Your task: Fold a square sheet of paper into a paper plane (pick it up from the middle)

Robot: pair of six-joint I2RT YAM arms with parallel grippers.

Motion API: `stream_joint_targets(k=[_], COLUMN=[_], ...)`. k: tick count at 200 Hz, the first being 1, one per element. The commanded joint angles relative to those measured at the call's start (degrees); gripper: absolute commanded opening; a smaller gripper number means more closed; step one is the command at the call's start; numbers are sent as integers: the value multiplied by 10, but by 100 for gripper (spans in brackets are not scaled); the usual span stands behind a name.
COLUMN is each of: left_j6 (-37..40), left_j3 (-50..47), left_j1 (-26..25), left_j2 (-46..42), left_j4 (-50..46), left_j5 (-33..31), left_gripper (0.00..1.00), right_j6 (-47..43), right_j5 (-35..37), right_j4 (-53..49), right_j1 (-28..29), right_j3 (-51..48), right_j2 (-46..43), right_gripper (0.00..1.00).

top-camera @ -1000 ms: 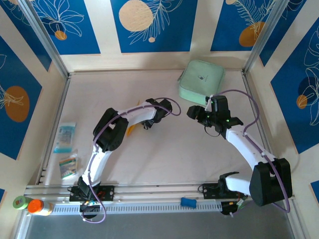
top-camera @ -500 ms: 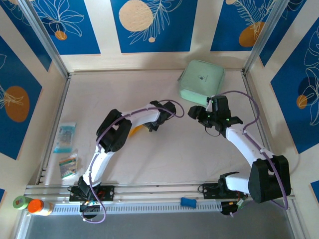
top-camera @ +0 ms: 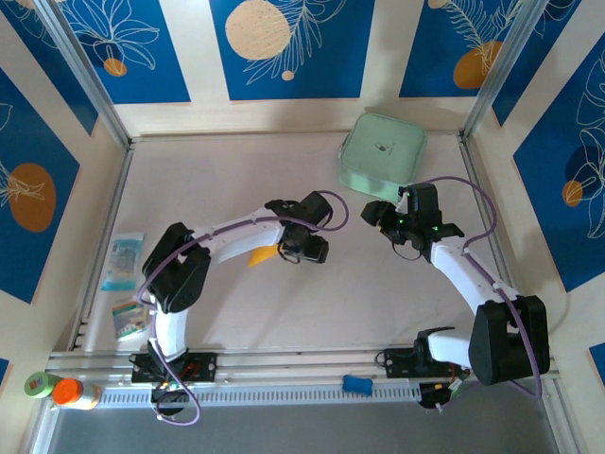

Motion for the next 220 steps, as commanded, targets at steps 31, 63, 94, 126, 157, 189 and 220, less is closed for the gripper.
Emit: stream_joint_targets(k=[31, 63, 94, 126, 157, 189, 220], left_j6=[66, 69, 54, 45, 34, 30, 20], left_j3=[-55, -68, -88, -99, -111, -129, -155], left_j1=[49, 91, 132, 155, 164, 173, 184], left_j2=[-40, -32, -24, -5, 3, 5, 5], left_j4=[2, 28, 68, 95, 115, 142, 173], left_j5=[-69, -78, -62, -28, -23, -9, 34], left_gripper=[55, 54, 54, 53, 52, 49, 37], right_j6=[9, 10, 10, 11, 11, 12, 29], right_j5=[-30, -30, -30, -30, -31, -34, -43], right_j4=[19, 18, 17, 15, 12, 11, 5], right_j1=[13, 22, 27, 30, 33, 41, 61], right_j3=[-5, -4, -3, -1, 4, 10, 21], right_j2=[19, 24, 27, 30, 37, 49, 76], right_gripper=[64, 64, 64, 64, 64, 64, 63])
